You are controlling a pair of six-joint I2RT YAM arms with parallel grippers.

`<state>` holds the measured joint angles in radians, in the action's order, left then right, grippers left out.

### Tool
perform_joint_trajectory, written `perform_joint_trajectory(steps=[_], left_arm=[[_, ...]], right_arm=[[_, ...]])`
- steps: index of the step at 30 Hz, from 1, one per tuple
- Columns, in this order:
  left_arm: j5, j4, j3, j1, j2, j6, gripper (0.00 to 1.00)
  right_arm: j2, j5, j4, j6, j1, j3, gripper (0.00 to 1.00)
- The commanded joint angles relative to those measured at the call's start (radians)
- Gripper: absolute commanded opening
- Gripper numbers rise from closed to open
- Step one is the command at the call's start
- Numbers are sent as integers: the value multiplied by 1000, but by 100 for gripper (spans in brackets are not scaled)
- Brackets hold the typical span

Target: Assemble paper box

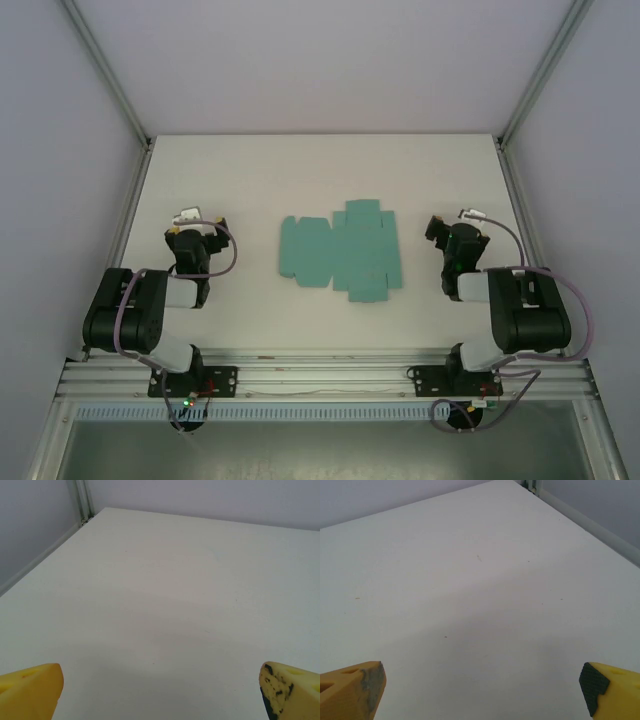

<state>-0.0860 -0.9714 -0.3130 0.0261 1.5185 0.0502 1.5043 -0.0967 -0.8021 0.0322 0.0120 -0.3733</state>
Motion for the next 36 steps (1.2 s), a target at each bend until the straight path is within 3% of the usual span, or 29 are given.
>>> perform_joint_trajectory(steps=[1,20,23,26,30,33,36], left_arm=[[-8,-27,-9,-5,-6,-18,100],[-6,-27,-14,-5,-8,-21,100],[-55,157,-79,-5,-81,1,100],[-83,369,-160,-5,-170,28,100],[98,646,-271,-17,-267,138,100],[146,772,-332,-72,-288,205,100],[239,853,-372,-106,-265,303,100]], right_arm=[[-3,-7,-35,0,-5,-16,100],[-5,-6,-35,1,-6,-15,100],[-37,-33,6,11,-6,-29,100],[-139,-49,183,19,-5,-82,100],[-261,18,523,85,2,-219,100],[-303,86,691,155,50,-294,99],[-294,176,799,228,117,-344,88]])
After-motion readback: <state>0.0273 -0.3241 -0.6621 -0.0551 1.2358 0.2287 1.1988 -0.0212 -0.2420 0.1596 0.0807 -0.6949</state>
